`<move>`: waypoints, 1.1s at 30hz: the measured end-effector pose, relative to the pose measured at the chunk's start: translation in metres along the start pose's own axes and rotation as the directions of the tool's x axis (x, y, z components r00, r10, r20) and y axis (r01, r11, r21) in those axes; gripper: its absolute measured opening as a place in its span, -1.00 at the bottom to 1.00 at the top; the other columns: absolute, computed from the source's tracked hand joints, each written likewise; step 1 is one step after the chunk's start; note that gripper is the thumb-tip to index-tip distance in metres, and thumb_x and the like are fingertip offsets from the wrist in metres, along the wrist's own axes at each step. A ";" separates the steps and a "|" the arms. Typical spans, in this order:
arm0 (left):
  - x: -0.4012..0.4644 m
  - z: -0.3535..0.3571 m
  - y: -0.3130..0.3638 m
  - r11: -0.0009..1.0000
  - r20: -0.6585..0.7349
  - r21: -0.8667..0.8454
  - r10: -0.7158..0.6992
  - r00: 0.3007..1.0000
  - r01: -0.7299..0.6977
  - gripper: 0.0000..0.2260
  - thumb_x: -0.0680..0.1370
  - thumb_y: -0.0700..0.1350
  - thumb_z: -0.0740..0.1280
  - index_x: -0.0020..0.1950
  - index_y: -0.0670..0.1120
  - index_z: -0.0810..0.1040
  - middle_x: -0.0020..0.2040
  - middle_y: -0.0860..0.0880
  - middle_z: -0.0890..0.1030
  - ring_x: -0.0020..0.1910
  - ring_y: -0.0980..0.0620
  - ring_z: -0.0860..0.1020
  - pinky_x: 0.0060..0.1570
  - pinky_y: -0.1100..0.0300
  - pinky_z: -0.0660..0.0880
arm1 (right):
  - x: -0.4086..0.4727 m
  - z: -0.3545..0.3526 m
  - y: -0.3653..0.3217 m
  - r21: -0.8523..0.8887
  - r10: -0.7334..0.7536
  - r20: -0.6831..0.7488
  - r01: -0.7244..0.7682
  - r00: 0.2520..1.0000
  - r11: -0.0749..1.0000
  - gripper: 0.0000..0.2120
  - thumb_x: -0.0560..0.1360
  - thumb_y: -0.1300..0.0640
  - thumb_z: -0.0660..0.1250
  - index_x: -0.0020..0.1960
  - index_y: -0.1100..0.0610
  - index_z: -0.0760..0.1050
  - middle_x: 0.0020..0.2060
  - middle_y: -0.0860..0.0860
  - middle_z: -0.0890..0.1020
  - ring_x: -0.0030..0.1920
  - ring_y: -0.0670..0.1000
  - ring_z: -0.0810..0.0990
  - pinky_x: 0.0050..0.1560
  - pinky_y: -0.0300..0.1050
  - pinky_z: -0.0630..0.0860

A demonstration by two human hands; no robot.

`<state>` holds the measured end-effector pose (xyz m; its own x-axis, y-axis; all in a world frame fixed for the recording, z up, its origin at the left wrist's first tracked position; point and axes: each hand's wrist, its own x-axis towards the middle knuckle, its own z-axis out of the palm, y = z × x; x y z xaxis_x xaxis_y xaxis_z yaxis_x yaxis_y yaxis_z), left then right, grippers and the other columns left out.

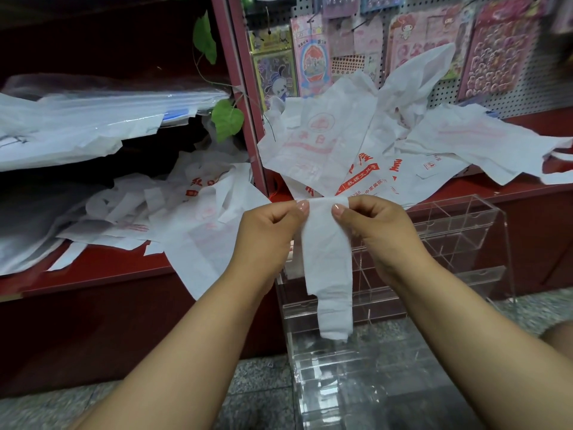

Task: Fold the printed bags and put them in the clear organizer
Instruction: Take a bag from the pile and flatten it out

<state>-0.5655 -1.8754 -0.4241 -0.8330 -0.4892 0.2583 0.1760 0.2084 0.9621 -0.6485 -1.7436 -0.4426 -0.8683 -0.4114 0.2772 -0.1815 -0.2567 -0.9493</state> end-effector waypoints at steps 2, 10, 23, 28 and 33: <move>0.001 0.001 -0.002 0.999 0.013 -0.036 -0.035 0.999 0.035 -0.82 0.62 -0.19 0.28 0.07 -0.16 0.68 0.00 -0.16 0.70 0.05 -0.19 0.65 0.14 -0.11 0.57 | 0.000 -0.002 0.003 -0.042 0.012 0.020 -0.011 1.000 0.999 -0.90 0.45 0.28 0.42 -0.21 0.12 0.62 -0.29 -0.02 0.69 -0.27 -0.11 0.62 -0.24 -0.27 0.54; 0.003 0.001 -0.007 0.978 0.078 -0.170 -0.106 0.991 0.118 -0.76 0.59 -0.36 0.24 0.17 -0.18 0.62 0.08 -0.15 0.69 0.04 -0.11 0.67 0.03 0.07 0.61 | 0.002 -0.006 0.015 -0.136 0.095 0.040 -0.089 0.995 0.987 -0.90 0.42 0.27 0.45 -0.25 0.19 0.58 -0.24 0.09 0.69 -0.23 0.00 0.64 -0.12 -0.02 0.61; 0.004 0.011 -0.019 0.966 0.072 -0.216 -0.126 0.989 0.139 -0.66 0.57 -0.44 0.21 0.29 -0.20 0.54 0.14 -0.14 0.67 0.11 -0.10 0.64 0.04 0.10 0.59 | 0.000 0.003 0.024 -0.053 0.089 -0.111 -0.095 0.990 0.994 -0.87 0.39 0.26 0.49 -0.31 0.19 0.58 -0.30 0.12 0.68 -0.30 0.03 0.62 -0.20 -0.05 0.60; -0.001 0.018 -0.021 0.965 0.051 -0.211 -0.147 0.988 0.155 -0.65 0.57 -0.42 0.24 0.28 -0.10 0.42 0.17 -0.09 0.63 0.09 0.01 0.64 0.03 0.10 0.60 | -0.001 0.006 0.029 -0.039 0.075 -0.216 -0.085 0.974 0.996 -0.90 0.39 0.24 0.50 -0.25 0.25 0.62 -0.26 0.16 0.69 -0.25 0.08 0.65 -0.14 0.03 0.61; -0.004 0.021 -0.033 0.964 0.077 0.187 -0.209 0.975 0.191 -0.72 0.52 -0.08 0.41 0.19 -0.09 0.47 -0.01 -0.03 0.67 -0.07 0.03 0.67 -0.13 0.02 0.63 | 0.002 0.000 0.030 -0.054 0.019 -0.326 -0.038 0.945 0.998 -0.86 0.37 0.22 0.51 -0.32 0.18 0.60 -0.35 0.12 0.65 -0.31 0.01 0.57 -0.21 -0.03 0.54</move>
<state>-0.5790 -1.8622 -0.4585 -0.8892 -0.4553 0.0444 -0.0880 0.2656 0.9601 -0.6560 -1.7527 -0.4706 -0.9745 -0.1089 0.1960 -0.1726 -0.1933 -0.9658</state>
